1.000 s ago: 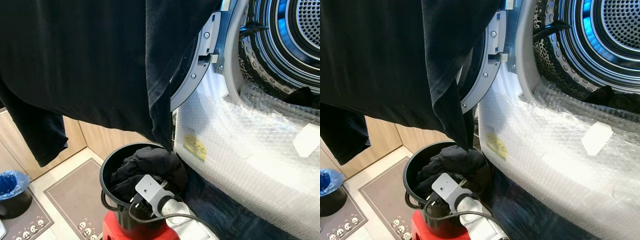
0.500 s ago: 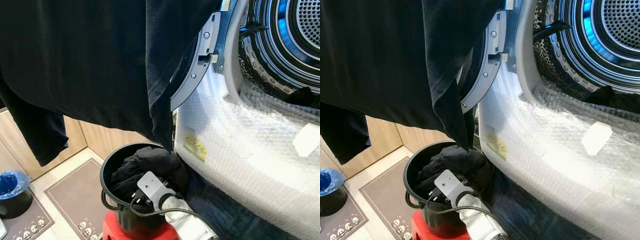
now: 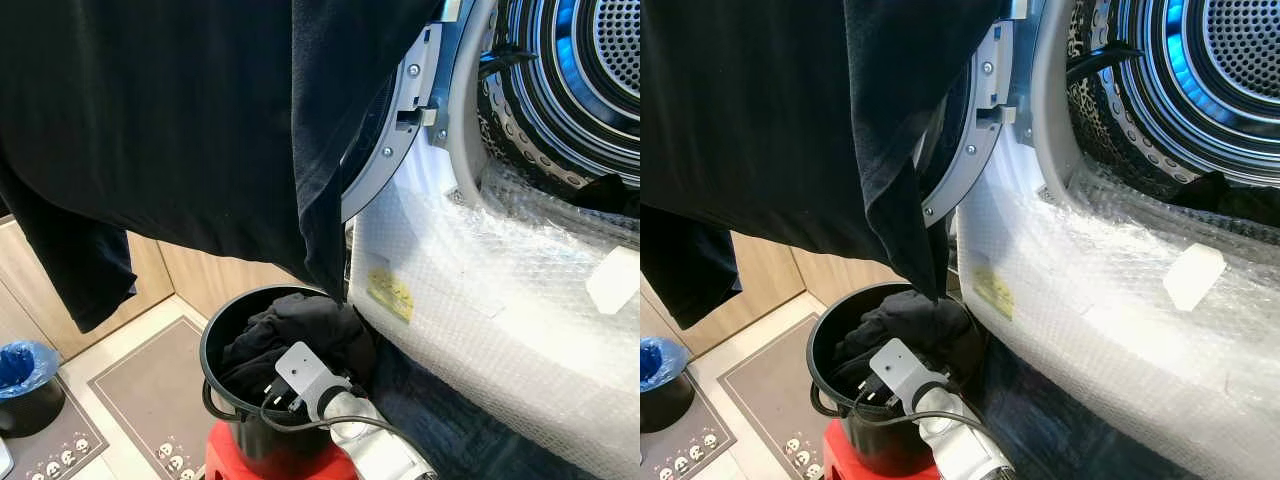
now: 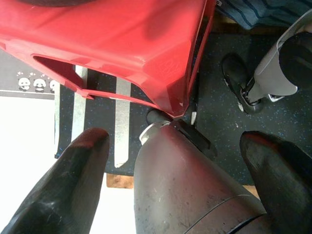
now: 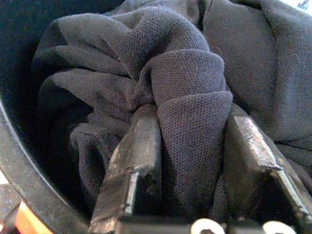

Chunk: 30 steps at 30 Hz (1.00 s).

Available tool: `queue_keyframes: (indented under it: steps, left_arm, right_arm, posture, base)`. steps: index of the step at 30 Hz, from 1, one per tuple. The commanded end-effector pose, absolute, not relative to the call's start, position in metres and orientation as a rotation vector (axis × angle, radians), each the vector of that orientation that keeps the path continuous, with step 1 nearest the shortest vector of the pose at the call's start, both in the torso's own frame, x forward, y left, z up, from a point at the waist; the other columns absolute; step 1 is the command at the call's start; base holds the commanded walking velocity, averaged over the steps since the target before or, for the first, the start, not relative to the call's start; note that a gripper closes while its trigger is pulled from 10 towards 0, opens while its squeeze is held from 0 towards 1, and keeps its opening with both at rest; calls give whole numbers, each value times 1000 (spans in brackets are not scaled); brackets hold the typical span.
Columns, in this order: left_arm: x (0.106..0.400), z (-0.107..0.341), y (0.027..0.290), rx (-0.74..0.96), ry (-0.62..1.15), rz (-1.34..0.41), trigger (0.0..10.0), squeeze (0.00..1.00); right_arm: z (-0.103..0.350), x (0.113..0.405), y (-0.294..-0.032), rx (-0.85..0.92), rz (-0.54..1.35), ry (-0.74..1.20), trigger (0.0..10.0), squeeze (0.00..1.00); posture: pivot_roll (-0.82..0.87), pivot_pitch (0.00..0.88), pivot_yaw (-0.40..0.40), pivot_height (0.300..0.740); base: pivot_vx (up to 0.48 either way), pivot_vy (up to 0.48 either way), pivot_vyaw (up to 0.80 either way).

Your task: Clothes washing

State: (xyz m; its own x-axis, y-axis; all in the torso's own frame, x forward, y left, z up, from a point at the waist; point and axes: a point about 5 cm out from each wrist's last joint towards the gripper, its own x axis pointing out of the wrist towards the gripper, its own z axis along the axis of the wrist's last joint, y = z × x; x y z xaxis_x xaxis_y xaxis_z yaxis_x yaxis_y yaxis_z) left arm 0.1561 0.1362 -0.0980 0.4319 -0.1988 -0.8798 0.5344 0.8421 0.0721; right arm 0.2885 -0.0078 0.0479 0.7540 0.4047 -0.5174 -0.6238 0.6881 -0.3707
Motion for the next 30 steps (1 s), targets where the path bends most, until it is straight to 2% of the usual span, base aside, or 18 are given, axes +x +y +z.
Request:
queue_keyframes:
  steps: [1, 17, 19, 21, 22, 23, 24, 26, 30]
  left_arm:
    - [137, -105, 137, 365, 1103, -486, 10000, 0]
    - [135, -106, 138, 366, 1109, -484, 10000, 0]
    - [136, -106, 138, 369, 1109, -485, 10000, 0]
    - [136, -106, 138, 371, 1108, -486, 10000, 0]
    - [136, -106, 138, 371, 1108, -486, 10000, 0]
    - [136, -106, 138, 371, 1108, -486, 10000, 0]
    - [136, -106, 138, 371, 1108, -485, 10000, 0]
    - [136, -106, 139, 372, 1107, -484, 10000, 0]
    - [137, -106, 139, 373, 1107, -486, 10000, 0]
  right_arm:
    - [50, 291, -9, -571, 586, 412, 0, 0]
    - [56, 289, -5, -571, 622, 349, 0, 0]
    - [61, 288, -3, -597, 662, 271, 0, 0]
    - [65, 286, -1, -551, 673, 243, 196, 0]
    - [68, 287, -1, -527, 675, 228, 9176, 0]
    - [68, 287, -1, -527, 675, 228, 9176, 0]
    - [71, 287, -2, -464, 702, 223, 10000, 0]
    - [75, 287, -4, -350, 735, 234, 10000, 0]
    - [83, 286, -7, -292, 784, 168, 10000, 0]
  posture:
    - [-67, 0, -11, 740]
    - [-73, 0, -14, 740]
    - [-73, 0, -14, 740]
    - [-73, 0, -13, 740]
    - [-73, 0, -14, 740]
    - [-73, 0, -14, 740]
    - [-73, 0, -14, 740]
    - [-74, 0, -14, 740]
    - [-77, 0, -13, 740]
  base:
    - [0, 0, 0]
    - [0, 0, 0]
    - [0, 0, 0]
    - [0, 0, 0]
    - [0, 0, 0]
    - [0, 0, 0]
    - [0, 0, 0]
    - [0, 0, 0]
    - [0, 0, 0]
